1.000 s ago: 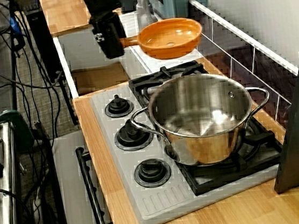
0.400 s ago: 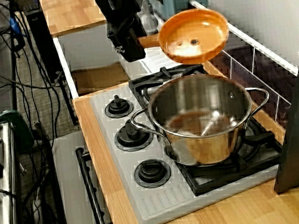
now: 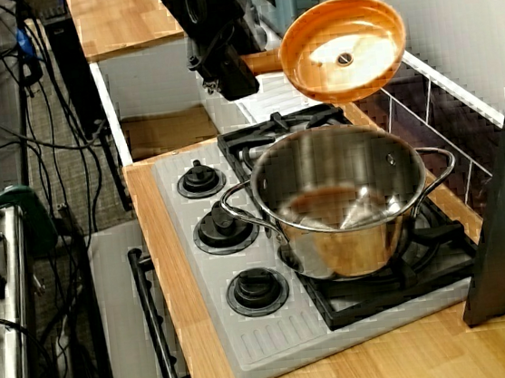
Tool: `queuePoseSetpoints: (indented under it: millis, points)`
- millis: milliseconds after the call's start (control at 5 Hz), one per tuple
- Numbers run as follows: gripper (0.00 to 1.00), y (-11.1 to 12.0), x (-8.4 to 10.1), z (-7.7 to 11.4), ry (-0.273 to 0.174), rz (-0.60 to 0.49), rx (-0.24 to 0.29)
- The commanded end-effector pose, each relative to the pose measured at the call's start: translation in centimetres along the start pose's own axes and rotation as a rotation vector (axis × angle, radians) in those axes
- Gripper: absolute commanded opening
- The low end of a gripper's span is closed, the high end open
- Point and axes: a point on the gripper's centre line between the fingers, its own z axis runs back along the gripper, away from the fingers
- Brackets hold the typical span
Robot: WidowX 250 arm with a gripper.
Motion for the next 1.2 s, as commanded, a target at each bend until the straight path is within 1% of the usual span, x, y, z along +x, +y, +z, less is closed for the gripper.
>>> queuePoseSetpoints:
  millis: [0, 200, 600, 800, 1000]
  points:
    - [0.00, -0.58, 0.12, 2.04, -0.144, -0.112, 0.129]
    - [0.00, -0.58, 0.04, 2.24, -0.153, -0.114, 0.171]
    - [0.00, -0.44, 0.34, 1.97, -0.173, -0.096, 0.286]
    - [0.00, -0.19, 0.47, 1.90, -0.174, -0.090, 0.308]
    - [0.00, 0.09, 0.42, 1.83, -0.142, -0.100, 0.237]
